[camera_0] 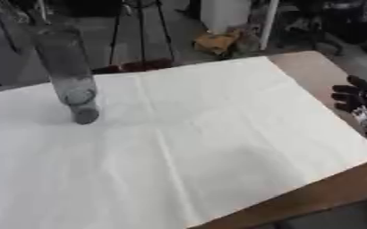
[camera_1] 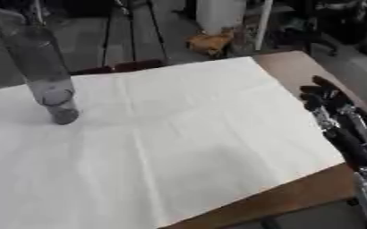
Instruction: Arrange flowers into the vase.
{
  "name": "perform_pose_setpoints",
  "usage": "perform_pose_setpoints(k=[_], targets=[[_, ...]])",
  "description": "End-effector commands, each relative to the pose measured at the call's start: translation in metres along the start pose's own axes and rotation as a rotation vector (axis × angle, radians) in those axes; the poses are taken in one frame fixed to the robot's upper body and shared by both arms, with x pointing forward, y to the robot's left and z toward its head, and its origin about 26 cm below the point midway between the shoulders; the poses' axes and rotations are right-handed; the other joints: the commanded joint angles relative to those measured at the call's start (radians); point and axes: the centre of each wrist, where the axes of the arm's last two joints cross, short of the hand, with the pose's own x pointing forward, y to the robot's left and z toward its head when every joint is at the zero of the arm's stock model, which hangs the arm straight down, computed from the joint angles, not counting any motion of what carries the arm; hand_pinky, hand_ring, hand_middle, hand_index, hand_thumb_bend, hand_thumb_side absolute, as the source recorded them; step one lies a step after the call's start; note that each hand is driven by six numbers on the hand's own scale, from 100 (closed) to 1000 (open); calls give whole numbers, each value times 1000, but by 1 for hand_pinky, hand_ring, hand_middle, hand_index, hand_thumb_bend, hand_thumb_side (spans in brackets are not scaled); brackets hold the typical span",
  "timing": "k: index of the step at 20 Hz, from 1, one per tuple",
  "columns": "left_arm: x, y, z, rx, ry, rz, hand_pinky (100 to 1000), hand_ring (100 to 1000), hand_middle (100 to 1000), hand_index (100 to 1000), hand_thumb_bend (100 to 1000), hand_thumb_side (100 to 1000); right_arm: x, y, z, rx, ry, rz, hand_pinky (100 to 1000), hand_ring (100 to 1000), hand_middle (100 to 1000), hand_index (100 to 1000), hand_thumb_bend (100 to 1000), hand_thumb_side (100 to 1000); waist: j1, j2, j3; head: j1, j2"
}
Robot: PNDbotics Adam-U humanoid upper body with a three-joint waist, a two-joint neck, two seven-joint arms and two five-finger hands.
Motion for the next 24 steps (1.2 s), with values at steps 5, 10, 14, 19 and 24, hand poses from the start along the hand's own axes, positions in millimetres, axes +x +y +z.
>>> perform_pose_setpoints(k=[5,10,14,19,24], targets=[[11,5,-7,2,-34,24,100,100,100,100,1000,149,6,-6,-3,1,-20,20,886,883,846,1000,159,700,8,-24,-1,104,-28],[10,5,-7,3,-31,28,100,100,100,100,1000,151,6,-6,-4,1,-19,20,886,882,846,1000,161,699,9,-23,1,139,-39],[6,5,-7,12,-17,31,100,100,100,100,1000,158,6,-6,-4,2,-19,19,886,882,846,1000,162,699,11,-23,2,157,-46],[-2,4,-6,21,1,57,100,100,100,100,1000,162,6,-5,-4,6,-21,18,886,882,845,1000,163,700,13,-20,-2,173,-60],[-10,4,-6,28,9,97,100,100,100,100,1000,164,7,-5,-6,9,-27,16,886,882,845,1000,165,701,14,-14,-15,205,-91]])
